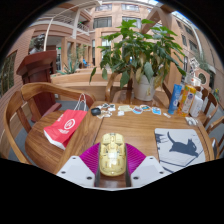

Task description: Arrange mouse

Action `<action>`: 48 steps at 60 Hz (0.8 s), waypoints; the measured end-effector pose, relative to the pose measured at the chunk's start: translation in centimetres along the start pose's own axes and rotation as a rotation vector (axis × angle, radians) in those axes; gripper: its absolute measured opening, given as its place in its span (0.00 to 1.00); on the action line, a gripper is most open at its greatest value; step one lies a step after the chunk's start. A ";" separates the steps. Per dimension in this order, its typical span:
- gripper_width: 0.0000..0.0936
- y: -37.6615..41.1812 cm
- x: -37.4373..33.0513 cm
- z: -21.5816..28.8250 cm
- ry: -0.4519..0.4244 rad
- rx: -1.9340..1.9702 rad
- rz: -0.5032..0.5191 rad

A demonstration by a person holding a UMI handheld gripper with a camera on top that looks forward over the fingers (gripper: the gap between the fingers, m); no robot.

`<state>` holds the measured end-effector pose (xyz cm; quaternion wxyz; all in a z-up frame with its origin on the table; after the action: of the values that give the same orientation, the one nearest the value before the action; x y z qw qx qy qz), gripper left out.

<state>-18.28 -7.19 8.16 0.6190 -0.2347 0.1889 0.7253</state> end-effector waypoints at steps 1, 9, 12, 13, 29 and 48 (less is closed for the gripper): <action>0.37 -0.1 -0.5 0.7 -0.022 0.002 0.013; 0.37 -3.0 -6.6 8.0 -0.207 0.032 0.092; 0.37 -5.6 -8.5 10.1 -0.275 0.048 0.098; 0.37 -6.3 -9.2 10.7 -0.291 0.048 0.096; 0.37 -23.2 -3.3 4.9 -0.119 0.059 -0.112; 0.48 -27.1 1.6 -3.6 0.098 0.112 -0.120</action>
<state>8.65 -3.49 4.70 0.6633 -0.2460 0.2447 0.6631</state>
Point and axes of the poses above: the point between the fingertips, and its own axes, seen from behind it with the camera up: y to the left, z up, x forward, the way the camera looks, the point moved 9 cm from there along -x, backward, against the way the camera looks, and after that the axes turned 1 degree about y, right-handed, at the moved point
